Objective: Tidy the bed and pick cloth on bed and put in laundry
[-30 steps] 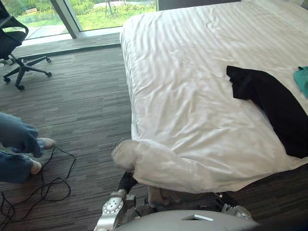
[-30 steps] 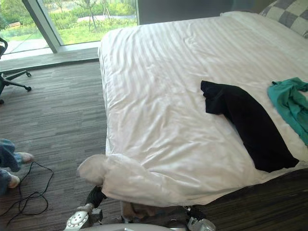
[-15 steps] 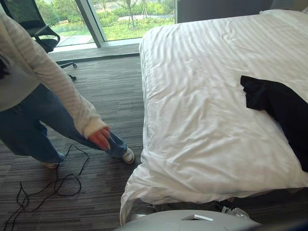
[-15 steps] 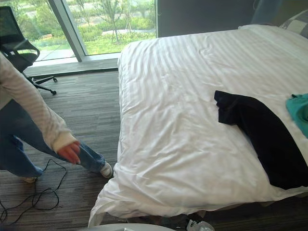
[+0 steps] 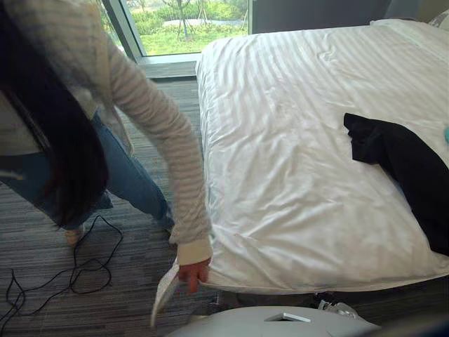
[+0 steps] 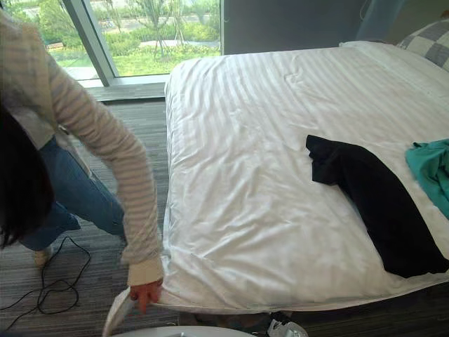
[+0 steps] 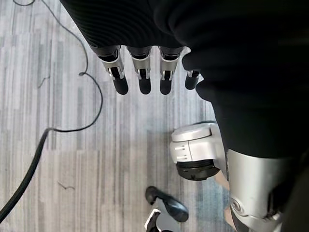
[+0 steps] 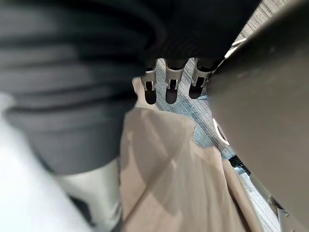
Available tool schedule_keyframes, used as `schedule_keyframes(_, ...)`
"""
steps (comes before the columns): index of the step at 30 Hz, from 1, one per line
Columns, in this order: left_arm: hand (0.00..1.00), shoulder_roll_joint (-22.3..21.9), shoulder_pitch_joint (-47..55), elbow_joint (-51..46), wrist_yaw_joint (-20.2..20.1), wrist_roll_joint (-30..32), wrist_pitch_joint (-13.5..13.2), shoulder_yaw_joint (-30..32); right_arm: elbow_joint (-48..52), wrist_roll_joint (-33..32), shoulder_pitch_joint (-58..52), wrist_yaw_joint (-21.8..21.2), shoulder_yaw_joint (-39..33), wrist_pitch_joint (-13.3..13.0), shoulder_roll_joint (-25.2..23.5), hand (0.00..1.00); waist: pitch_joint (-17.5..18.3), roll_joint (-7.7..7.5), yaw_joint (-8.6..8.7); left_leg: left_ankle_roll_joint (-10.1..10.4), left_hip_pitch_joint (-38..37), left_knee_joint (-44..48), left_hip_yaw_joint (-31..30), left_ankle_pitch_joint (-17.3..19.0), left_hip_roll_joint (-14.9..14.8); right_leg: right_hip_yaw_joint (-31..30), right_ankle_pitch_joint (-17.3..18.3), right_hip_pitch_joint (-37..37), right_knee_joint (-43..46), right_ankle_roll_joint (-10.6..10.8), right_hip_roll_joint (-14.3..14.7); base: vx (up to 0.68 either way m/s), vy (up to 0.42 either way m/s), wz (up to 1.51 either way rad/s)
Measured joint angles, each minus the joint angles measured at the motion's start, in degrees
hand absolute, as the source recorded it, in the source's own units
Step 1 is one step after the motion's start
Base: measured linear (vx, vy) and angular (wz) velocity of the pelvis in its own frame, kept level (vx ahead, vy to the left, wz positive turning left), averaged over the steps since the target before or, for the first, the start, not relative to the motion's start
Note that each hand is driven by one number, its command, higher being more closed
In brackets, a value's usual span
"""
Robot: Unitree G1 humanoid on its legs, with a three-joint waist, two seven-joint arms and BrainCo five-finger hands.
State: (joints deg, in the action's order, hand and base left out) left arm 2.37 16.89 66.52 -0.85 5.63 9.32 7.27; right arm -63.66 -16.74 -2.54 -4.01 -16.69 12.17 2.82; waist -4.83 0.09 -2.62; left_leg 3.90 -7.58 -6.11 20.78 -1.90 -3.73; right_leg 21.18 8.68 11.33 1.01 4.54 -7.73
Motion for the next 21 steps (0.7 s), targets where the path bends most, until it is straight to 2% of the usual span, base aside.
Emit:
schedule_keyframes(10, 0.0, 0.42, -0.63, -0.03, -0.13, -0.68, 2.92, -2.63, -0.23, 0.11, 0.26, 0.19, 0.19, -0.16, 0.11, 0.0, -0.25, 0.28, 0.15, 0.0, -1.37, -0.02, 1.32, 0.01, -0.3, -1.6, -0.01, 0.01, 0.97, -0.12, 0.06, -0.03, 0.003, -0.09)
schedule_keyframes(15, 0.0, 0.41, -0.47, -0.03, 0.12, -4.17, 3.92, -2.88, -0.23, 0.11, 0.25, 0.3, 0.21, -0.18, 0.09, 0.0, -0.28, 0.22, 0.11, -0.06, -1.34, -0.02, 0.99, -0.02, -0.27, -1.63, -0.02, 0.02, 1.07, -0.1, 0.03, 0.0, 0.0, 0.0)
schedule_keyframes(18, 0.0, 0.43, -0.01, -0.02, 3.06, -9.12, 3.73, -2.96, -0.21, 0.11, 0.26, 0.34, 0.17, -0.18, 0.1, 0.0, -0.28, 0.35, 0.05, -0.06, -1.31, -0.02, 0.94, -0.02, -0.27, -1.59, -0.02, 0.03, 1.02, -0.1, 0.04, 0.0, 0.0, 0.0)
schedule_keyframes(21, 0.0, 0.53, 0.2, -0.04, 7.38, -11.37, 2.22, -2.43, -0.19, 0.1, 0.26, 0.34, -0.02, -0.18, 0.11, 0.0, -0.33, 0.43, -0.04, -0.06, -1.32, -0.01, 0.91, -0.02, -0.27, -1.52, -0.01, 0.13, 0.88, -0.1, 0.04, 0.0, 0.0, 0.0)
